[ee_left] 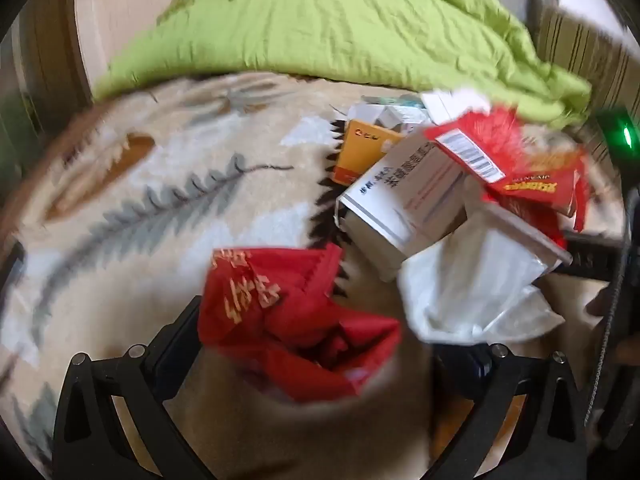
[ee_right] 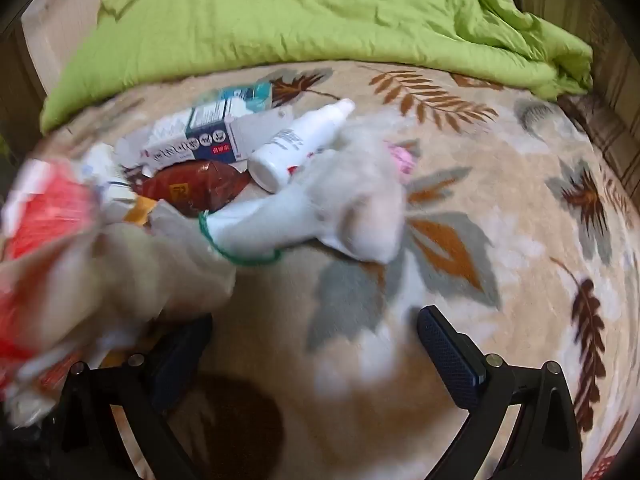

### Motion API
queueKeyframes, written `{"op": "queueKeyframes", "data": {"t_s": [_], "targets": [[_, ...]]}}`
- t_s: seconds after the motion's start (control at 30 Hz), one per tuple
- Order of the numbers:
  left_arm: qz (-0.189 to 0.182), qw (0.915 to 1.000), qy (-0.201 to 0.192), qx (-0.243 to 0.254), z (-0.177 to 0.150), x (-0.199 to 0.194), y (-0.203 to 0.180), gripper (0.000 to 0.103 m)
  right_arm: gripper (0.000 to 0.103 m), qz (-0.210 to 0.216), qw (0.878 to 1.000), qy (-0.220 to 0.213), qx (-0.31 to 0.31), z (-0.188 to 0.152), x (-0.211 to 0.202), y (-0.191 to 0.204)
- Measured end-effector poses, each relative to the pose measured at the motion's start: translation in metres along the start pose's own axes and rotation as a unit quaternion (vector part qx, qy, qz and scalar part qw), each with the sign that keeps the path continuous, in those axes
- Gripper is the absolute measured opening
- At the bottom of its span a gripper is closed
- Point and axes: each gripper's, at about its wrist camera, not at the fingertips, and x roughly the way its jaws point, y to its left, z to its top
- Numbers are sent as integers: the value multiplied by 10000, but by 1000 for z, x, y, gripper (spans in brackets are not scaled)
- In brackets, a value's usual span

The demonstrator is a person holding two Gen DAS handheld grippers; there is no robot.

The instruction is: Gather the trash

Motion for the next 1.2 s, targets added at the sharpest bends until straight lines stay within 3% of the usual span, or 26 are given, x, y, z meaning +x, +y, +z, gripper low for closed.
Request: {"op": "queueKeyframes", "data": {"t_s": [0.03,0.13,0.23,0.37,0.4,0.5,0.63,0.7,0.83,0.93,1.07,1.2], "targets": [[-209,9996,-180,-21,-25,-31,20,103,103,4,10000,49,50,-5,-7,-8],[-648,9967,-206,-449,-22,-51,30,103,103,2,9999,49,111,-22,-32,-25],[-860,9950,-240,-438,-20,-69,26,103,103,-20,9999,-4,127,-42,-59,-25],[-692,9967,-402,-120,-22,-86,14,103,103,-54,9998,-173,42,-60,-85,-30],[-619,9970,-444,-117,-24,-88,12,103,97,-52,9996,-246,116,-62,-92,-32],[-430,9949,-890,-194,-39,-108,12,103,93,-29,9978,-623,235,-67,-117,-31],[-210,9878,-1541,-15,-65,-147,10,103,93,-112,9920,-1253,-100,-97,-152,-15],[-65,9831,-1824,124,-80,-164,6,103,93,-178,9851,-1688,-275,-118,-173,-9],[92,9803,-1931,405,-103,-180,-3,103,94,-211,9662,-2519,-504,-148,-210,2],[179,9701,-2346,598,-124,-195,-15,103,97,-48,9525,-2951,-747,-161,-225,8],[386,9634,-2474,960,-131,-192,-27,103,97,-321,9496,-3014,-802,-164,-225,12],[365,9611,-2574,935,-136,-192,-26,103,97,-352,9521,-2946,-738,-165,-221,7]]}}
